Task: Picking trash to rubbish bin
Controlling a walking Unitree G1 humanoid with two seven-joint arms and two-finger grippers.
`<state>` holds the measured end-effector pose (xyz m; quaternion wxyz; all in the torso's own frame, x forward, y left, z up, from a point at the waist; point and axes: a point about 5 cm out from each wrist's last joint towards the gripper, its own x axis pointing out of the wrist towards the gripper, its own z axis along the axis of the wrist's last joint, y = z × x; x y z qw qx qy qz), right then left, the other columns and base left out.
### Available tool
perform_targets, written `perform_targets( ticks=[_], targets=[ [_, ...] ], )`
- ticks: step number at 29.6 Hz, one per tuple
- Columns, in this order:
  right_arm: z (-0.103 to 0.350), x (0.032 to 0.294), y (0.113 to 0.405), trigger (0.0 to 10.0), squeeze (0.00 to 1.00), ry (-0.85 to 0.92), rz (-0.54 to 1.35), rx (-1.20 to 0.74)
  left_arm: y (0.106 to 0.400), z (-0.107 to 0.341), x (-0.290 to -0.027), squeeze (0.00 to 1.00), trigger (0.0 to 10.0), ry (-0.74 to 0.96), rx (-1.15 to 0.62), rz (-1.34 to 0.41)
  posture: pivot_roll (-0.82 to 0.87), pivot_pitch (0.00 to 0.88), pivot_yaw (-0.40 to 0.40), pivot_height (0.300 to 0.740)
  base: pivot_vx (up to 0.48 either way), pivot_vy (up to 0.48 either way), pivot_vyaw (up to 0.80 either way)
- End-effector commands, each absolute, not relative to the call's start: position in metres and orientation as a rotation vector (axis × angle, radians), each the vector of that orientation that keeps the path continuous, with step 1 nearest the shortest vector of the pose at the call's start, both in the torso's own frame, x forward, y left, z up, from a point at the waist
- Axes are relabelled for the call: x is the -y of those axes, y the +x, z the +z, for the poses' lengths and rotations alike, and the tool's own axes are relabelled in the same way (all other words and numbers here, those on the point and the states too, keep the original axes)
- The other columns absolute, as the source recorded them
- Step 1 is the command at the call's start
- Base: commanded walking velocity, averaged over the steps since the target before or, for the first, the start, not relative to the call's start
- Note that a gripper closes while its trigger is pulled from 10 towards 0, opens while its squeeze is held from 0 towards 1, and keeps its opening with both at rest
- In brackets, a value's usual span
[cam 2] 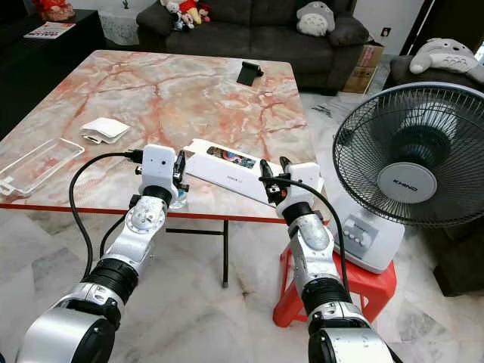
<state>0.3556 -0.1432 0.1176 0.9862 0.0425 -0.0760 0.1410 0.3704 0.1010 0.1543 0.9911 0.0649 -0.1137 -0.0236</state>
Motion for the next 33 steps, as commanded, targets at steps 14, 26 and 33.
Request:
perform_targets(
  ticks=[14,26,33],
  targets=[
    [0.138,0.148,0.361,10.0,0.00,0.106,0.261,0.241,0.360,0.169,-0.098,0.00,10.0,0.152,0.406,-0.053,-0.05,0.033,-0.073,0.740,0.000,0.000,0.00],
    [0.139,0.147,0.360,10.0,0.00,0.109,0.261,0.250,0.360,0.173,-0.095,0.00,10.0,0.162,0.438,-0.060,-0.06,0.033,-0.072,0.740,0.000,0.000,0.00],
    [0.136,0.148,0.359,10.0,0.00,0.109,0.260,0.240,0.361,0.170,-0.099,0.00,10.0,0.161,0.419,-0.049,-0.06,0.033,-0.072,0.740,0.000,0.000,0.00]
  ],
)
